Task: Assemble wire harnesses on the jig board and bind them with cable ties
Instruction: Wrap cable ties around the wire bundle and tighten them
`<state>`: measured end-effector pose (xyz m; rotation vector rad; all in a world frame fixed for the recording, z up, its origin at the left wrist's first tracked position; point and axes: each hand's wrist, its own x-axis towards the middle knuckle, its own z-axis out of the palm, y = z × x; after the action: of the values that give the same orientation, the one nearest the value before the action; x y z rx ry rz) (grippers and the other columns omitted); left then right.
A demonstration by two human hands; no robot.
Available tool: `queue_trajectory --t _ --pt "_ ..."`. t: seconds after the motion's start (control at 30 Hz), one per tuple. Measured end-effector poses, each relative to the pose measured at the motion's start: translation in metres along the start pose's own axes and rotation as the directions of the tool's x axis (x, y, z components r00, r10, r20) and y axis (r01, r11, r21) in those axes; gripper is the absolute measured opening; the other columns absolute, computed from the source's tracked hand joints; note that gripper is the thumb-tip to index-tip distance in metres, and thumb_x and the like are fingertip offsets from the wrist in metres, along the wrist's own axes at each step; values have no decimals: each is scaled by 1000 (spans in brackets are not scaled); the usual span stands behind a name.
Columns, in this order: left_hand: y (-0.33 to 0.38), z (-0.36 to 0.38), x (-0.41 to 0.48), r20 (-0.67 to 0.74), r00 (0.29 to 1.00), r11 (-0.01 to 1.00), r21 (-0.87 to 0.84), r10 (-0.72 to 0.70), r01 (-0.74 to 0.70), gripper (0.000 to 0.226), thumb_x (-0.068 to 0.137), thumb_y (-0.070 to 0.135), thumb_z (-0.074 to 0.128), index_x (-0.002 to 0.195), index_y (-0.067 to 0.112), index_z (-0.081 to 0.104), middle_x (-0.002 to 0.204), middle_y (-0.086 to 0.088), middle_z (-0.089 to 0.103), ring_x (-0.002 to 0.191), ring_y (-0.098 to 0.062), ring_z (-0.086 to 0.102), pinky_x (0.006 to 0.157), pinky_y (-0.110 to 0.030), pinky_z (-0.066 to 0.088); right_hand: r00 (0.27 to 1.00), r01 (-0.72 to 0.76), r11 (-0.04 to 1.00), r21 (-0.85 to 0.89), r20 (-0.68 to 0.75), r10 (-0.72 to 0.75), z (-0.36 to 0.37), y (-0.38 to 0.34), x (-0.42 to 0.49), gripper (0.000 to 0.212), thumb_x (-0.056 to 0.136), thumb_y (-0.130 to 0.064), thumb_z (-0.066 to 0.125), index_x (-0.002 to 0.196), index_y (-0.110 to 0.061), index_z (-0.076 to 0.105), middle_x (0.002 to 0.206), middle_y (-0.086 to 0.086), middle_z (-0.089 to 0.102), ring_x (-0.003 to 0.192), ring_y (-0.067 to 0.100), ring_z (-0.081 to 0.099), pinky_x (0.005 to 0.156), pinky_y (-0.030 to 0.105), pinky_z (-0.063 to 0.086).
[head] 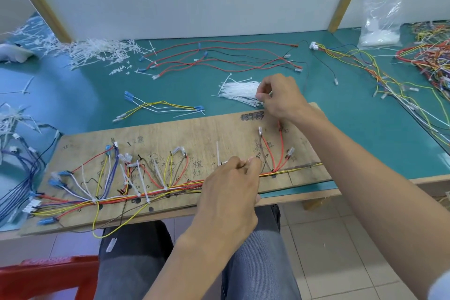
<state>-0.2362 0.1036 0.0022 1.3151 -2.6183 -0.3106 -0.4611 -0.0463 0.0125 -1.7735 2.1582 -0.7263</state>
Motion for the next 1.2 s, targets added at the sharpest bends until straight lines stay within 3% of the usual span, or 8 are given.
queue_trajectory --t 0.17,0.33,0.43,0.5,0.67,0.87,1.03,1.2 --pt "2 -2 -2 -16 1000 1000 -5 6 -6 46 91 38 70 119 27 36 106 5 50 89 -21 59 66 -30 36 985 159 984 75 -86 -152 -25 -6 -31 12 96 -6 69 90 -17 73 81 -1 72 79 18 64 81 36 54" --pt "10 -10 -7 -94 995 1000 6 25 -24 33 84 38 69 100 28 43 79 14 37 71 -14 56 57 -25 31 927 353 934 63 -163 -339 -53 -3 -92 23 91 8 65 94 -12 74 89 -1 69 82 10 61 75 26 50" --pt "8 -9 -6 -83 997 994 -111 7 -16 21 103 45 40 113 27 36 92 8 53 80 -22 62 61 -33 40 917 387 919 74 -133 -376 -61 2 -126 29 89 17 63 92 -10 74 91 -2 69 83 10 63 73 29 53" --pt "6 -6 -3 -69 998 990 -141 -12 2 28 105 50 22 116 26 32 102 2 59 83 -27 65 66 -39 51 907 416 905 90 -105 -407 -64 5 -142 31 87 20 64 92 -9 75 91 -2 69 84 15 65 75 32 54" --pt "6 -3 1 -96 995 994 -107 12 -22 23 108 50 25 114 30 35 84 3 50 72 -32 60 58 -40 47 883 470 870 148 -80 -463 -61 -1 -159 28 88 18 66 93 -8 76 90 -2 69 83 15 63 75 26 50" --pt "0 -3 1 -63 998 994 -108 17 -24 4 110 36 40 108 33 39 86 5 47 77 -27 55 58 -36 43 927 372 833 409 -112 -359 -41 -5 -164 21 96 2 70 103 -17 76 95 -5 72 90 19 67 77 33 54" --pt "-2 -3 1 -30 1000 992 -124 -4 0 14 105 27 47 103 34 35 86 5 45 75 -26 53 63 -40 51 985 88 626 775 25 -169 -19 5 -178 25 90 -17 81 114 -19 77 101 6 78 97 20 73 89 35 60" --pt "-1 -6 3 -27 1000 994 -104 -12 9 13 105 30 46 108 35 34 92 3 49 78 -28 56 60 -37 44 973 76 615 785 76 -217 -7 9 -186 8 92 -21 81 100 -20 81 98 8 79 91 27 75 81 36 61"
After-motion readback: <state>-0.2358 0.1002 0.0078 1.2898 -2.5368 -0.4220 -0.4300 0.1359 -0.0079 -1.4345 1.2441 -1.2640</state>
